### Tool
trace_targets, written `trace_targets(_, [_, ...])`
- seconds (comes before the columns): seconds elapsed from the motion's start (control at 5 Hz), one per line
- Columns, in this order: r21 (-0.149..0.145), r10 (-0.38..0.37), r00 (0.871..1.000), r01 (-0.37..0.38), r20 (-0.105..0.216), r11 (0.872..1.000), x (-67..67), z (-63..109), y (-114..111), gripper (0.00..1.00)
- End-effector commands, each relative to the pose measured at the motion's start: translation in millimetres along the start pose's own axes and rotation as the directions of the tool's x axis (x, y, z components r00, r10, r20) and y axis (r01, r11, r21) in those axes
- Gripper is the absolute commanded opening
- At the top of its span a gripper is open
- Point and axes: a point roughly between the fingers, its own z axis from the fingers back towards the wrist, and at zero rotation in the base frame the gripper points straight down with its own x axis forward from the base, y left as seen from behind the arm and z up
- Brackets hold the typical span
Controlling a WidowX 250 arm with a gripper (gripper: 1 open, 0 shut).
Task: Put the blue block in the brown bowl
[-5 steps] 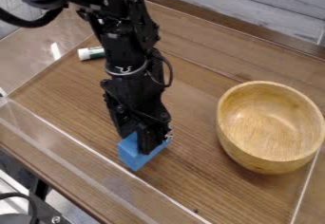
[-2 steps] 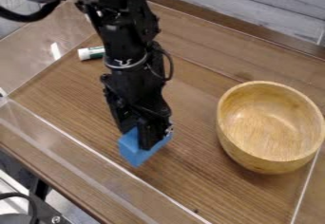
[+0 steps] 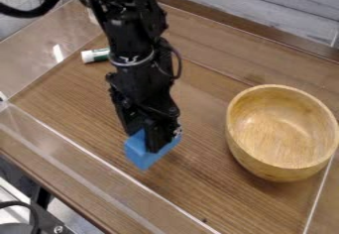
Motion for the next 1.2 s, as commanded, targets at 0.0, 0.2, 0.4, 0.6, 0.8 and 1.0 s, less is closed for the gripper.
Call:
trace_targets(0.0, [0.019,-0.009,0.998,0.008,0.06,1.0,13.4,14.0,1.4,0.0])
trace_targets(0.2, [0.022,-0.003,0.998,0.001,0.065,1.0,16.5,16.3,2.4,0.0])
trace_targets(0.4, [0.028,0.01,0.997,-0.012,0.074,1.0,20.5,17.1,4.8,0.0])
trace_targets(0.6, [0.035,0.026,0.996,-0.029,0.085,0.999,25.2,18.4,7.0,0.0])
trace_targets(0.8, [0.04,0.037,0.995,-0.041,0.094,0.998,29.8,18.3,8.1,0.0])
trace_targets(1.0, [0.048,0.041,0.994,-0.046,0.106,0.998,35.3,18.6,9.5,0.0])
